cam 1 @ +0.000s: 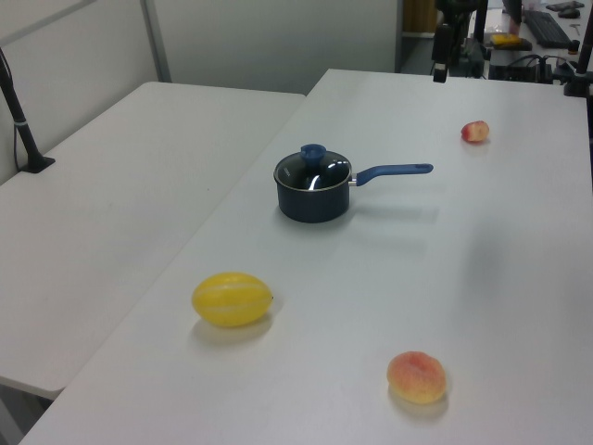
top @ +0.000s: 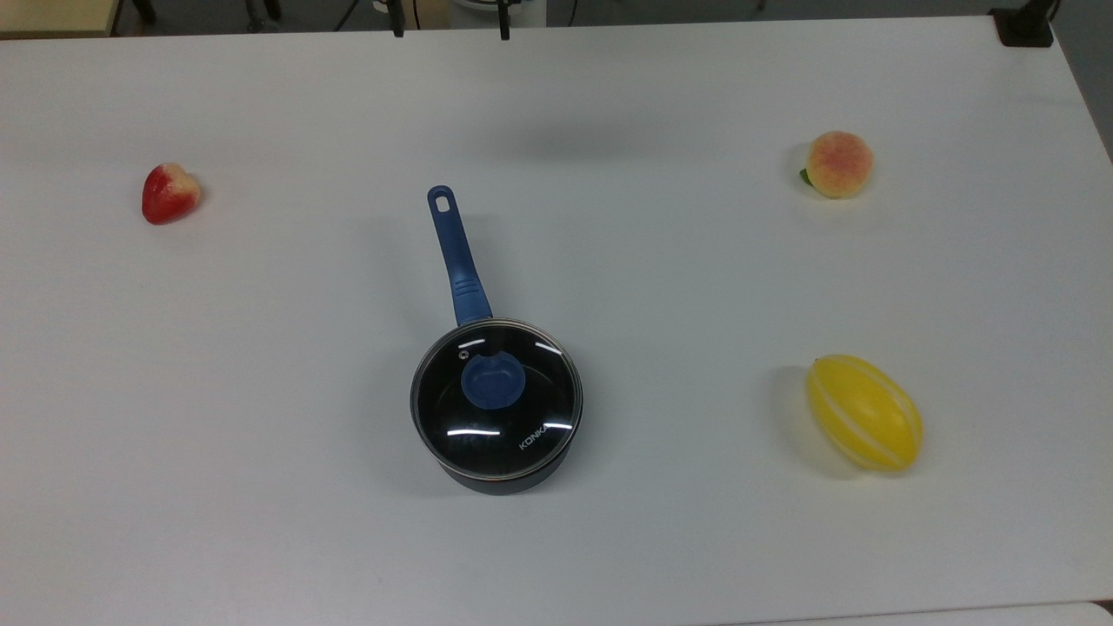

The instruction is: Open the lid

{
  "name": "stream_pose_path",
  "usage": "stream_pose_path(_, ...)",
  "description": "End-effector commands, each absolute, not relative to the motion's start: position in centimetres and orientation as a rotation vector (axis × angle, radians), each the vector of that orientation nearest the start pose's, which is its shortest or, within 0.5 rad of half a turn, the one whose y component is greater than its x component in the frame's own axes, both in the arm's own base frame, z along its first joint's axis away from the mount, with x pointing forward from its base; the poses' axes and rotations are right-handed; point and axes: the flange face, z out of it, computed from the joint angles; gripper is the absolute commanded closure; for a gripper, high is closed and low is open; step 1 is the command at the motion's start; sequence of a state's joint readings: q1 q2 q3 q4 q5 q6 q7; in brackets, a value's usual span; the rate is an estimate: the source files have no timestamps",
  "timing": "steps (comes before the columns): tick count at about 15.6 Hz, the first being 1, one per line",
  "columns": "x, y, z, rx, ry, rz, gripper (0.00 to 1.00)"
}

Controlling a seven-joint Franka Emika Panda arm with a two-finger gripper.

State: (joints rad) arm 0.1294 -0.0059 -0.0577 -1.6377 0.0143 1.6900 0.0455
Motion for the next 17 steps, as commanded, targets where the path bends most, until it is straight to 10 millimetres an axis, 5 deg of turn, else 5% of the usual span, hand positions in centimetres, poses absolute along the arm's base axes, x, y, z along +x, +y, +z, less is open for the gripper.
stream_pose_path(1,55.9,4.4,60.5,-3.116,-0.073,-0.118,0.00)
stream_pose_path(17,56.6,4.7,59.6,-3.128,-0.099,-0.115,0.00)
